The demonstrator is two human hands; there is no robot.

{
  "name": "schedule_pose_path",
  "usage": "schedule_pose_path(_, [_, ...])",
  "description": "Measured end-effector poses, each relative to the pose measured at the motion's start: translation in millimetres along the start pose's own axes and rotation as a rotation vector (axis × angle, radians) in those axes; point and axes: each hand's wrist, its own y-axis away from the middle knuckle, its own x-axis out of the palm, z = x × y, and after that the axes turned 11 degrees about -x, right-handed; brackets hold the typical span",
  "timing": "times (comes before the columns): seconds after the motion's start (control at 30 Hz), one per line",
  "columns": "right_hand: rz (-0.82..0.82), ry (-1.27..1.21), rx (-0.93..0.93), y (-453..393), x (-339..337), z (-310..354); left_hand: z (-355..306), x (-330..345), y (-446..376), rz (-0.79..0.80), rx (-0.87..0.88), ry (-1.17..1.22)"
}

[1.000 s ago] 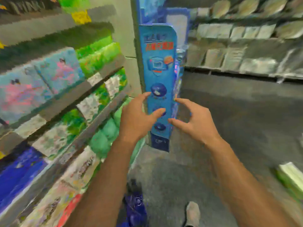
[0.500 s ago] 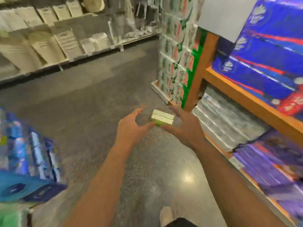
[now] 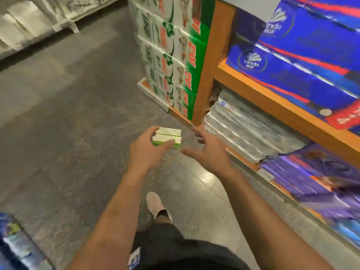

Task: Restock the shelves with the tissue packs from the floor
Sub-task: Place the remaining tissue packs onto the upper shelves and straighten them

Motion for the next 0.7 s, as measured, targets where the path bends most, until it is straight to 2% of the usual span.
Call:
schedule_pose_path(0.23, [0.016,-0.052,0.157,-132.1,31.8,-26.2,-32.5,-1.0,-156.6,0.138,-0.067,-0.052])
schedule_pose_path(0.37, [0.018,-0.115,0.243,-195.5,56.9,-76.1,-19.3,19.2,-226.6,0.167,-0.165,-0.072])
schedule_pose_path(0.5, [0.09,-0.13,0.339,-255.0,105.0,-156.8,24.1,64.2,-305.6,0.168,-0.295,-0.127])
schedule_pose_path(0.6, [0.188,-0.057,0.441,-294.4,153.4,-233.3,75.8,113.9,-368.8,0.156,-0.336,-0.196])
schedule_pose_path(0.7, [0.225,0.01,0.458,-327.8,211.7,-315.8,137.6,168.0,-434.2,0.178,-0.435,-0.226])
